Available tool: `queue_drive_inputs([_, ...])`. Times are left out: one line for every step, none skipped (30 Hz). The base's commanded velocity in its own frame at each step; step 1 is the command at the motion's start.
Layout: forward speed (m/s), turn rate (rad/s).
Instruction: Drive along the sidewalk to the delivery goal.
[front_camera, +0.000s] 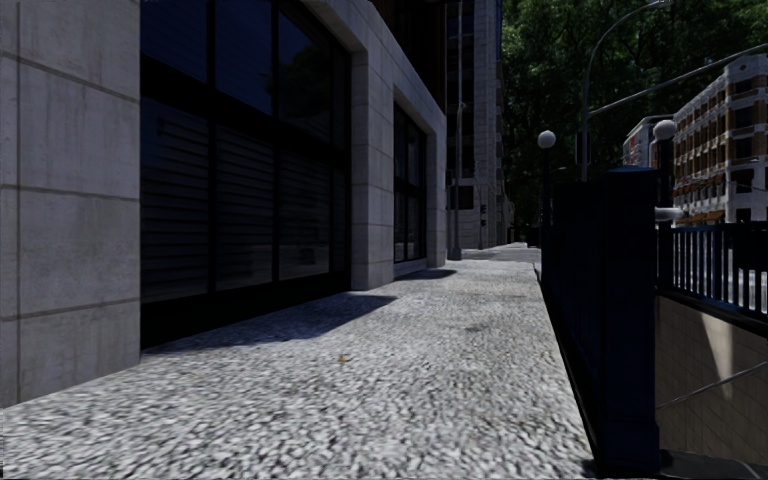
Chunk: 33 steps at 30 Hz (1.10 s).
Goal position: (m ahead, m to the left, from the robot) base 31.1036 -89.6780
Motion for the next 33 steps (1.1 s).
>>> queue_drive_inputs([2.0, 0.0])
queue_drive_inputs([2.0, 0.0])
queue_drive_inputs([2.0, 0.0])
queue_drive_inputs([2.0, 0.0])
queue_drive_inputs([2.0, 0.0])
queue_drive_inputs([2.0, -0.08])
queue_drive_inputs([2.0, -0.17])
queue_drive_inputs([2.0, -0.17])
queue_drive_inputs([2.0, -0.21])
queue_drive_inputs([2.0, -0.27])
queue_drive_inputs([2.0, -0.3])
queue_drive_inputs([2.0, -0.3])
queue_drive_inputs([2.0, -0.34])
queue_drive_inputs([2.0, -0.36])
queue_drive_inputs([2.0, -0.36])
queue_drive_inputs([2.0, -0.36])
queue_drive_inputs([2.0, -0.36])
queue_drive_inputs([2.0, -0.36])
queue_drive_inputs([2.0, -0.36])
queue_drive_inputs([2.0, -0.36])
queue_drive_inputs([2.0, -0.36])
queue_drive_inputs([2.0, -0.38])
queue_drive_inputs([2.0, -0.38])
queue_drive_inputs([2.0, -0.42])
queue_drive_inputs([2.0, -0.45])
queue_drive_inputs([2.0, -0.46])
queue_drive_inputs([2.0, -0.47])
queue_drive_inputs([2.0, -0.47])
queue_drive_inputs([2.0, -0.47])
queue_drive_inputs([2.0, -0.47])
queue_drive_inputs([2.0, -0.47])
queue_drive_inputs([2.0, -0.47])
queue_drive_inputs([2.0, -0.47])
